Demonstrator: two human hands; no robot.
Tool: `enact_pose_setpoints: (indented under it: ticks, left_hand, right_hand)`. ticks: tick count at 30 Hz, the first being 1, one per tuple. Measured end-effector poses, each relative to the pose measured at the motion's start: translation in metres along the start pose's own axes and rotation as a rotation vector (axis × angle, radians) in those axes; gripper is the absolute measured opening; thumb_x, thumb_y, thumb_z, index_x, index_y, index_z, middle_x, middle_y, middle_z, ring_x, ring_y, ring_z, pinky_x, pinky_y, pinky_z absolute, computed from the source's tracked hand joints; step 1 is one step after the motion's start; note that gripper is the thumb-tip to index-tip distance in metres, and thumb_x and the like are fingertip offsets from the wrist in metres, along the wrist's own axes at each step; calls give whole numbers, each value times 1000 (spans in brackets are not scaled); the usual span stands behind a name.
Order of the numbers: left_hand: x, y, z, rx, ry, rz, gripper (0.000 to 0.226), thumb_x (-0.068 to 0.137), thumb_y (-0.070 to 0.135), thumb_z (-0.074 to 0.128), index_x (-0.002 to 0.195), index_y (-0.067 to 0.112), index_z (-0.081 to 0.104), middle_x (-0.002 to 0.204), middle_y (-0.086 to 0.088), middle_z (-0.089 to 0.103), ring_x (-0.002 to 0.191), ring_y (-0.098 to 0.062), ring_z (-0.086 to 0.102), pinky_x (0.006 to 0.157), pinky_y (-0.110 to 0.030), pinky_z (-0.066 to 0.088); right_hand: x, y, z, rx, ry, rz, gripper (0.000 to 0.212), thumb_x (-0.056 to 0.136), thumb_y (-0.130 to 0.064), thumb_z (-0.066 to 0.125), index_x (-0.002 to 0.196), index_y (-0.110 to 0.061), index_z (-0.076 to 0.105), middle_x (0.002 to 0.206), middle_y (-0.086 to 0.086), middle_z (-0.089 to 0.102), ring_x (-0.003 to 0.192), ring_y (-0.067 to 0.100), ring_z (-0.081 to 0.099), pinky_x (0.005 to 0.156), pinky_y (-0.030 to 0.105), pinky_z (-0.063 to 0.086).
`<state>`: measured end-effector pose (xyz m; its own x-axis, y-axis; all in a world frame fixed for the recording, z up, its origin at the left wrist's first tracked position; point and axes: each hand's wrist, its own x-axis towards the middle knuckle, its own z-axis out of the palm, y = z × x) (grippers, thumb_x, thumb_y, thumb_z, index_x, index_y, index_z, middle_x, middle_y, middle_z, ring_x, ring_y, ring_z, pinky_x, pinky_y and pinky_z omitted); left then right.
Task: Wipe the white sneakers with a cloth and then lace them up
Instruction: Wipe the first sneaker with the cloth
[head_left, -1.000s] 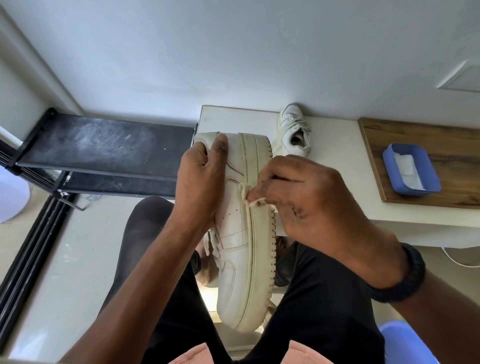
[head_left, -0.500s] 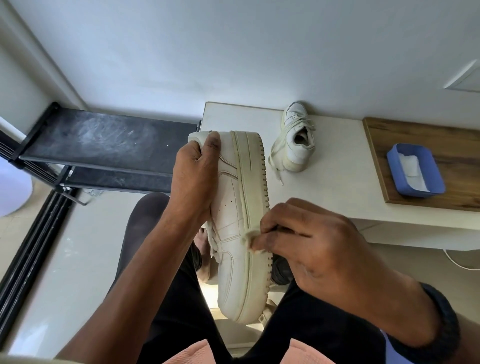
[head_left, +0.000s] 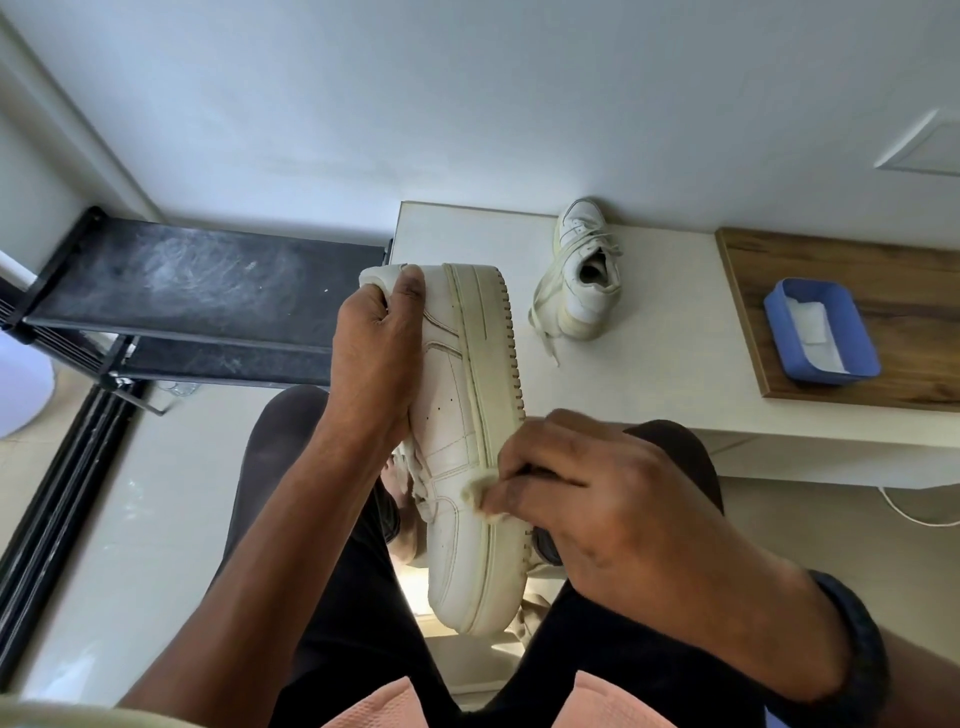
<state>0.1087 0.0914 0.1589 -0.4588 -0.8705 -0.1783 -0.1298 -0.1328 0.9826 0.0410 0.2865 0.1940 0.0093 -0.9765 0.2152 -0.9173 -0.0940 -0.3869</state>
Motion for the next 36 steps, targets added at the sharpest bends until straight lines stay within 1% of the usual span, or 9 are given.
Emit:
enact_pose_setpoints:
  ticks: [7,13,17,20,23,27,31,34,36]
  left_hand:
    - [-5,1,5,-54,-36,-60,36,105,38,50,87,9,58,75,-4,60,73,-19,60,68,-38,55]
    - [-7,1,7,-54,-45,-51,37,103,41,53,92,6,57,79,-11,55,73,-23,55,67,-42,50]
    - [-9,1,7,-118,-56,-47,36,104,40,52,93,7,60,82,-12,55,74,-25,53,67,-42,48]
    - [-9,5,7,-170,-53,-85,40,104,41,52,89,4,59,78,-12,57,73,-24,57,65,-37,53]
    - [-10,9,9,-273,-77,-169,44,103,40,54,97,-2,66,85,-14,69,79,-25,68,74,-39,61]
    - [-16,15,3,-411,-280,-230,37,98,22,61,119,-9,63,114,-25,72,109,-40,68,96,-55,54]
    - [-20,21,-5,-317,-457,-15,36,92,10,65,125,-3,60,119,-16,73,114,-30,70,97,-43,57]
    - [-26,22,0,35,-336,347,33,92,27,72,116,5,66,100,-9,78,97,-30,74,86,-51,59]
    - [-29,19,7,283,-175,601,32,92,39,70,106,10,69,84,18,71,81,-8,68,80,-39,57]
  right_hand:
    - [2,18,-2,78,324,231,24,85,5,74,103,-10,78,97,0,67,86,11,66,75,21,57]
    - [4,13,-13,155,386,187,14,87,-1,74,99,-8,78,97,0,69,91,8,67,77,17,54]
    - [6,22,-15,505,304,487,15,86,-17,75,92,-30,77,119,-14,63,114,9,63,85,32,57]
    - [9,22,-15,889,206,706,16,76,-23,76,85,-36,77,138,-20,57,130,-3,50,101,34,49]
    - [12,14,-17,1258,85,717,10,77,-22,74,85,-28,76,106,-9,71,104,3,61,86,22,48]
    - [16,15,-16,1242,158,764,12,78,-21,72,89,-19,74,88,-5,71,86,4,64,77,16,50]
    - [15,19,-19,1292,268,777,15,76,-17,70,90,-17,74,84,-4,71,82,4,64,75,16,51]
    - [18,17,-18,1355,358,768,14,75,-16,70,86,-20,77,91,2,73,93,13,66,89,28,53]
    - [21,15,-18,1396,393,783,14,77,-14,68,87,-19,77,96,6,73,97,19,66,99,45,49]
